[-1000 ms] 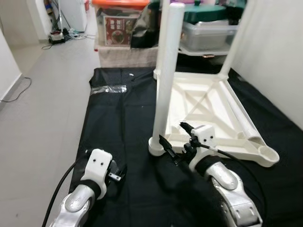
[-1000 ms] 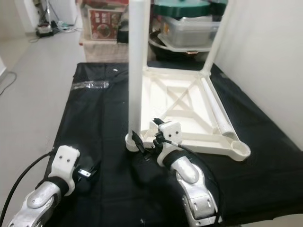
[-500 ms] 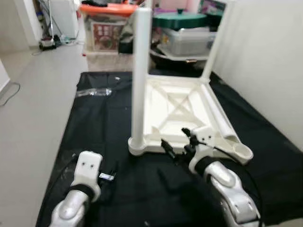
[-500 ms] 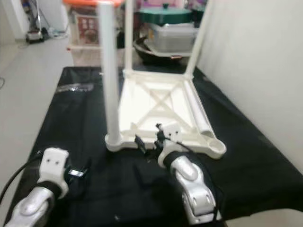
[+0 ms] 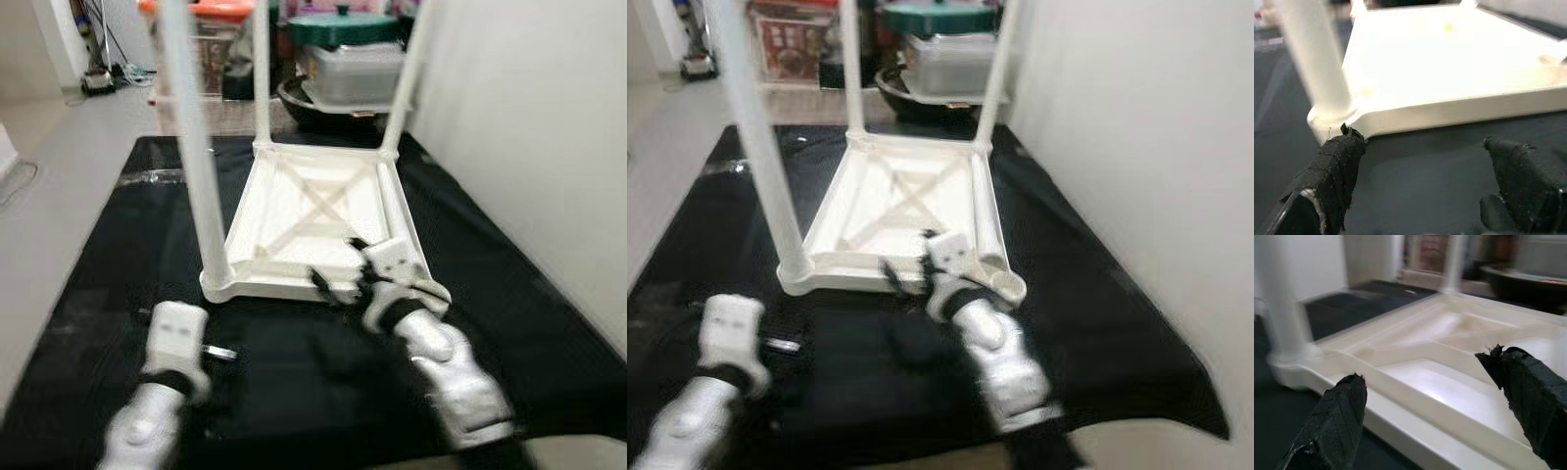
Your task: Building children table
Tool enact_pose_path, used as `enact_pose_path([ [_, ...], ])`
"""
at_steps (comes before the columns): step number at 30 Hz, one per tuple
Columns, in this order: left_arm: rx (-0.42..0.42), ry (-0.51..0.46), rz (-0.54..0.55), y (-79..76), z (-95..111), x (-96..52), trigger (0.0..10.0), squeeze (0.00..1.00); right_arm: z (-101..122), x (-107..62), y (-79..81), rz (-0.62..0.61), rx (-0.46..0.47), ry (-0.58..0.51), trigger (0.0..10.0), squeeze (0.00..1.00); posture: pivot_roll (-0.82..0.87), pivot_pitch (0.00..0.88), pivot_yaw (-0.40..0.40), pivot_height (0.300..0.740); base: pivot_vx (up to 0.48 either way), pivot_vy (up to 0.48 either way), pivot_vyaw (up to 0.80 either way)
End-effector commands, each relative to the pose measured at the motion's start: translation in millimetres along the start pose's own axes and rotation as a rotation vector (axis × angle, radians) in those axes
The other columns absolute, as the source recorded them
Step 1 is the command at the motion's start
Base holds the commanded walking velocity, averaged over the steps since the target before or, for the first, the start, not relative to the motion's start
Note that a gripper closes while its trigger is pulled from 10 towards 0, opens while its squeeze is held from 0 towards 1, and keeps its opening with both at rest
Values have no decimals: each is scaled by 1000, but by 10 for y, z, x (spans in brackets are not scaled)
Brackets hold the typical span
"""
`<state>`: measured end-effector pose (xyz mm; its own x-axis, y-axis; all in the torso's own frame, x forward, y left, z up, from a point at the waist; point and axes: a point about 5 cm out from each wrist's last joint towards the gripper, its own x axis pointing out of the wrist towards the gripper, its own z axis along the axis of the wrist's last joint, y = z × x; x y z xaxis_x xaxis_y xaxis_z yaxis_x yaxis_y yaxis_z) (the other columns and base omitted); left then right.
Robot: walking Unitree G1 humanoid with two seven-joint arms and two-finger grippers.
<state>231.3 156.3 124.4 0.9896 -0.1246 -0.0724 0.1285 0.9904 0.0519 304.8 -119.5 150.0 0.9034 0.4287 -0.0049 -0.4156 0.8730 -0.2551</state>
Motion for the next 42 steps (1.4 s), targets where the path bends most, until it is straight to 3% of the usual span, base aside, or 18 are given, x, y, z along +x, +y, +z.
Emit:
enact_pose_path([
  [1, 2, 2, 27, 63, -14, -3, 10000, 0, 12, 55, 27, 0, 4, -10, 10000, 0, 90, 0, -63, 740, 0, 0, 0],
  [13, -69, -86, 78, 117, 121, 69, 10000, 0, -46, 117, 43, -14, -7, -8, 10000, 0, 85, 0, -52, 740, 0, 0, 0],
  [18, -92, -181, 31, 62, 309, 97, 10000, 0, -51, 148, 44, -18, -3, -11, 10000, 0, 86, 0, -54, 740, 254, 0, 0],
  [30, -102, -213, -38, -38, 342, 104, 10000, 0, -37, 223, 54, -38, 57, -4, 10000, 0, 86, 0, -50, 740, 254, 0, 0],
  [34, -101, -210, -51, -48, 339, 103, 10000, 0, 5, 234, 69, -34, 90, -25, 10000, 0, 83, 0, -52, 740, 0, 0, -800],
  [42, -83, -193, -80, -108, 290, 90, 10000, 0, 80, 220, 51, 6, -9, -88, 10000, 0, 83, 0, -52, 740, 0, 0, 0],
])
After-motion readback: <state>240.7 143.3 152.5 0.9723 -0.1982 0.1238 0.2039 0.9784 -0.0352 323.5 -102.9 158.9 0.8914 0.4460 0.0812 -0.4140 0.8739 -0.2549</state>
